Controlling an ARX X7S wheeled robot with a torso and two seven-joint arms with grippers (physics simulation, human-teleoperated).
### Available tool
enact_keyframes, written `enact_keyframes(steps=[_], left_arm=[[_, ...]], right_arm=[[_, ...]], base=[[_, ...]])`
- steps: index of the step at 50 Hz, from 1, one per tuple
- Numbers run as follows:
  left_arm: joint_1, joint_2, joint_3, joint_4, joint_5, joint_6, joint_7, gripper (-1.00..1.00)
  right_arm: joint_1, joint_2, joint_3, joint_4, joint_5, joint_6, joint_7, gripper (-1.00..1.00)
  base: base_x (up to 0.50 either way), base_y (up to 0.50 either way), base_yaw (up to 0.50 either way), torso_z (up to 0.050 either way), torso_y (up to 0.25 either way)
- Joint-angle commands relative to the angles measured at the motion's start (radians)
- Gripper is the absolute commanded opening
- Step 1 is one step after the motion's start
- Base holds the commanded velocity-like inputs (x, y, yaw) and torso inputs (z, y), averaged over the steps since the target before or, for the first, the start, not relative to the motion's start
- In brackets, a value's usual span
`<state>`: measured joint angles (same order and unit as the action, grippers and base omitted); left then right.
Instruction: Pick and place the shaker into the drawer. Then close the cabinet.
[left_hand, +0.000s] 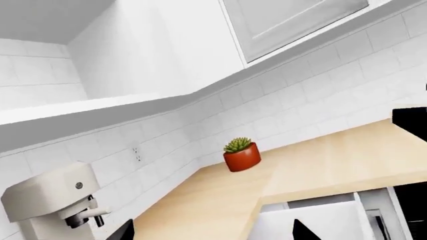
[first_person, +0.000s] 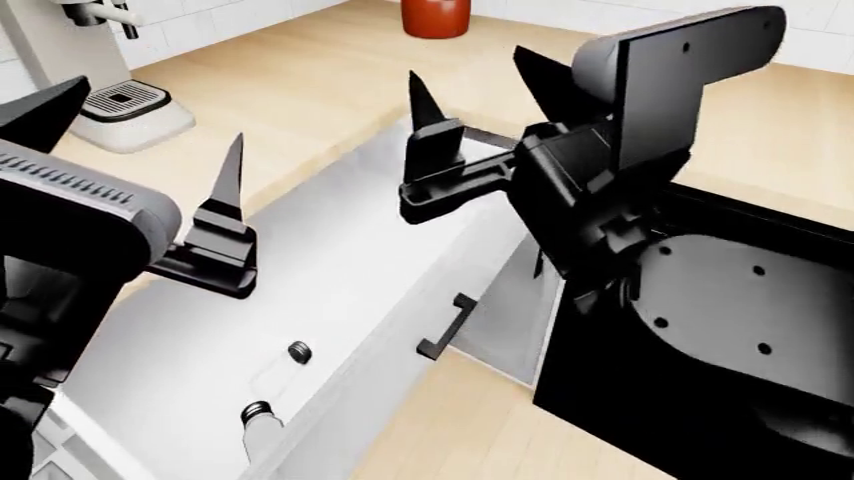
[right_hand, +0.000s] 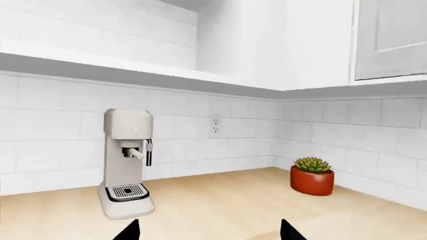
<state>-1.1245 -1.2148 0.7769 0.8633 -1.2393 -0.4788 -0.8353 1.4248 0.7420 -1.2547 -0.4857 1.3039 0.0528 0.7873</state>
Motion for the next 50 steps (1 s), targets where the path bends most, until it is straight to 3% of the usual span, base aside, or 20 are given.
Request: enact_keyframes(steps=[1, 8, 17, 50], left_arm=[[-0.015, 0.135, 0.025, 0.025, 0.000, -0.030, -0.052, 1.00], [0.011, 0.146, 0.038, 0.019, 0.031, -0.017, -0.036, 1.00], [0.016, 0.144, 0.041, 0.028, 0.033, -0.016, -0.033, 1.00], [0.020, 0.111, 0.032, 0.053, 0.010, -0.016, -0.050, 1.00]], right_arm=[[0.042, 0.257, 0.054, -0.288, 0.032, 0.032, 0.262, 1.00], [0.037, 0.269, 0.069, -0.314, -0.039, 0.032, 0.357, 1.00], [0.015, 0.275, 0.063, -0.330, -0.077, 0.038, 0.415, 1.00], [-0.042, 0.237, 0.061, -0.317, -0.106, -0.001, 0.422, 1.00]], base=[[0.00, 0.00, 0.00, 0.000, 0.000], [0.00, 0.00, 0.00, 0.000, 0.000], [-0.02, -0.01, -0.50, 0.000, 0.000], [0.00, 0.00, -0.50, 0.000, 0.000]])
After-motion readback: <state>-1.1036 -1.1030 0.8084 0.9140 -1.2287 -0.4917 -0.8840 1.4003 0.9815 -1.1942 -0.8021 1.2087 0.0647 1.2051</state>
